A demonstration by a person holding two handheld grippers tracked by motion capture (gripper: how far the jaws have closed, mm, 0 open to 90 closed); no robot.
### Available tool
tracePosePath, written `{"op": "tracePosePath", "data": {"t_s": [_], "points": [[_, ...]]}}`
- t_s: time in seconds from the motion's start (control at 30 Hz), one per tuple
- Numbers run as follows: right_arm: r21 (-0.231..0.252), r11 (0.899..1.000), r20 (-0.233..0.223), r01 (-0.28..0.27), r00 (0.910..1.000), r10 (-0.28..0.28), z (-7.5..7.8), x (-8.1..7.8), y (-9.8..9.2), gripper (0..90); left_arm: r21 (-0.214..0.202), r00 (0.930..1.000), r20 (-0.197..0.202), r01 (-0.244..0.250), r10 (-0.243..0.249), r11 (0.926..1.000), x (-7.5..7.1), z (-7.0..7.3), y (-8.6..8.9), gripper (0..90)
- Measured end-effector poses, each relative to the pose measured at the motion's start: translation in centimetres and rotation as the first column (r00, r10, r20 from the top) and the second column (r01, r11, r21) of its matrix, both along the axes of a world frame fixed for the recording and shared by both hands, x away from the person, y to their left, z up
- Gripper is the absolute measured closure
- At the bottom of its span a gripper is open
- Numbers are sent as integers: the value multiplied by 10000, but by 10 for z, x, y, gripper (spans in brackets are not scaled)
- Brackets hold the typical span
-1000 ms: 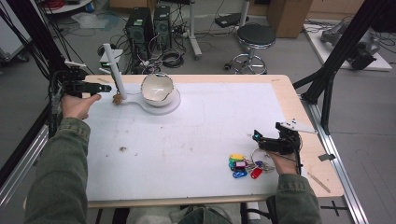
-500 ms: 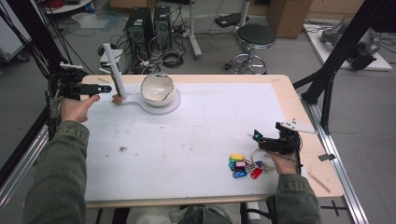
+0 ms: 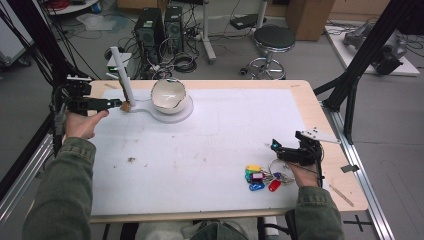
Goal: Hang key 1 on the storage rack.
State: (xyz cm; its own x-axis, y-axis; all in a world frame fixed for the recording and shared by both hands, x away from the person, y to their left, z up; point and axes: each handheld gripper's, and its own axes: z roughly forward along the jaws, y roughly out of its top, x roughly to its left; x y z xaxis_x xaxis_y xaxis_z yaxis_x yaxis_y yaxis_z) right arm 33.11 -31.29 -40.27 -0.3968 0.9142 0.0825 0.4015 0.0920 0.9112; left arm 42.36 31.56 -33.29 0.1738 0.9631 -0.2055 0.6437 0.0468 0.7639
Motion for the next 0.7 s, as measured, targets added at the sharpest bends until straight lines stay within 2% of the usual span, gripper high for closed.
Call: {"op": "tracePosePath", "data": {"t_s": [0.2,0.33,0.5,0.57,0.7], "points": [[10,10000,1,9,10000,-9,0,0,0,8,-27,9997,-50,227,-227,9997,-10,-7,-2,16],[27,10000,-16,19,10000,-19,0,-1,0,8,-34,9999,27,169,-169,9999,-18,-10,-2,16],[29,10000,9,20,10000,-20,0,-1,0,8,111,9998,-104,190,-189,9998,-26,-15,-2,16],[39,10000,18,11,10000,-11,1,-1,0,8,-9,9992,-86,392,-392,9992,-29,-17,-3,16],[39,10000,24,-9,10000,9,1,-1,0,8,44,9988,-70,489,-489,9988,-35,-19,-6,16]]}}
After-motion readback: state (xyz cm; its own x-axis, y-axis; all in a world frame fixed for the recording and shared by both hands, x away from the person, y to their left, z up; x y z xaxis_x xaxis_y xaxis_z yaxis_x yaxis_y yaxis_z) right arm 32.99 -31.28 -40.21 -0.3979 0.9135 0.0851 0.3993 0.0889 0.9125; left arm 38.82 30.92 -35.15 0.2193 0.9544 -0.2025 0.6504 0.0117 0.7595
